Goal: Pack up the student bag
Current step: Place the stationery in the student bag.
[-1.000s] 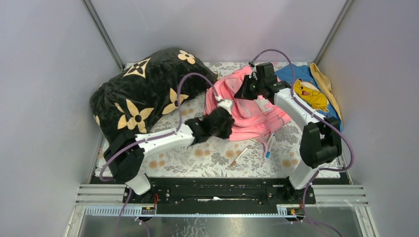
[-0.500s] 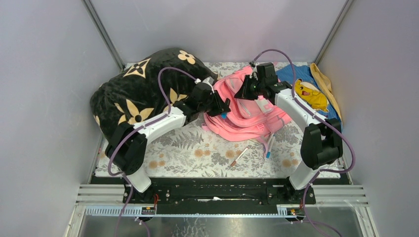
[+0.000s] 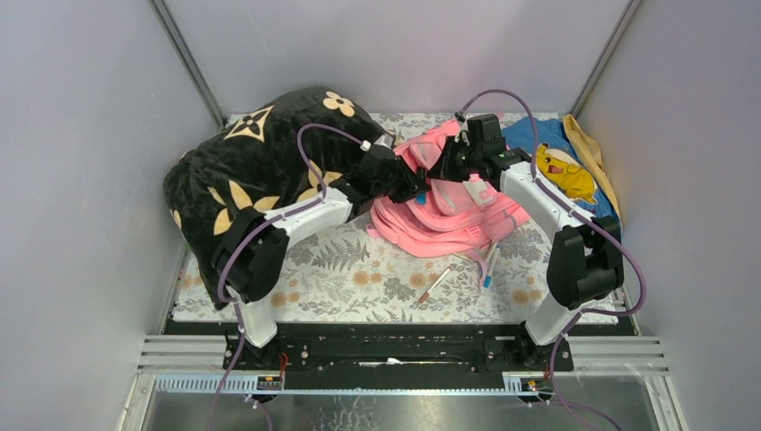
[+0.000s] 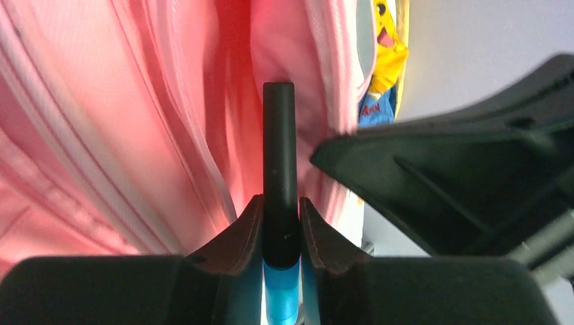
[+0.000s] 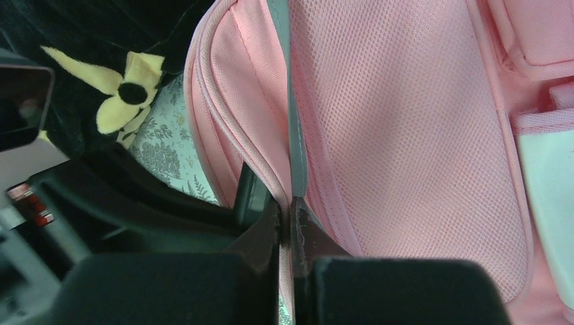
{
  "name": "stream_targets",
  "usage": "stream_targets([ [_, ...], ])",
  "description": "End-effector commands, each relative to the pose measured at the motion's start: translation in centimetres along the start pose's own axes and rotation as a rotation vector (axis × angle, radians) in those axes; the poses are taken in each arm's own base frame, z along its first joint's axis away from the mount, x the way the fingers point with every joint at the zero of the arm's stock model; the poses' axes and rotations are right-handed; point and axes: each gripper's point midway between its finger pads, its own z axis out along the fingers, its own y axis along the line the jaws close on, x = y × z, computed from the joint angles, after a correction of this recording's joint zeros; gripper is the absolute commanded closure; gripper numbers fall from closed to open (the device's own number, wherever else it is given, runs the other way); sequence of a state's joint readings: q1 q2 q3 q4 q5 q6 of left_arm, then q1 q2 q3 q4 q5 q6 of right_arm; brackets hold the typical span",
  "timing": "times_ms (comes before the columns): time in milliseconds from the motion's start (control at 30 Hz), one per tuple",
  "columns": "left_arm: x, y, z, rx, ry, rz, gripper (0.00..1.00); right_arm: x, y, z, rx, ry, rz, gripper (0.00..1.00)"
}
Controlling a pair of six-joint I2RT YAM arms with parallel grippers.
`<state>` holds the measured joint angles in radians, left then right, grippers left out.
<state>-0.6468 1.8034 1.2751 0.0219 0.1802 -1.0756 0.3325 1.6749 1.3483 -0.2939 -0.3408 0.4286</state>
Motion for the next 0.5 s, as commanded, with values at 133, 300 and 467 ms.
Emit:
stream_targets([
  [133, -4.7, 2.6, 4.8, -0.06, -0.241, -0.013, 1.0, -1.2, 3.5, -2.5, -0.108, -0.038, 0.021, 1.0],
  [300, -4.9, 2.4, 5.8, -0.032, -0.257, -0.056, 0.99, -1.3, 3.7, -2.6, -0.115, -0.041, 0.026, 1.0],
  [467, -4.2, 1.8, 6.7, -0.011, -0.224, -0.034, 0.24, -1.4, 3.9, -2.4, -0.125, -0.04, 0.035, 1.0],
])
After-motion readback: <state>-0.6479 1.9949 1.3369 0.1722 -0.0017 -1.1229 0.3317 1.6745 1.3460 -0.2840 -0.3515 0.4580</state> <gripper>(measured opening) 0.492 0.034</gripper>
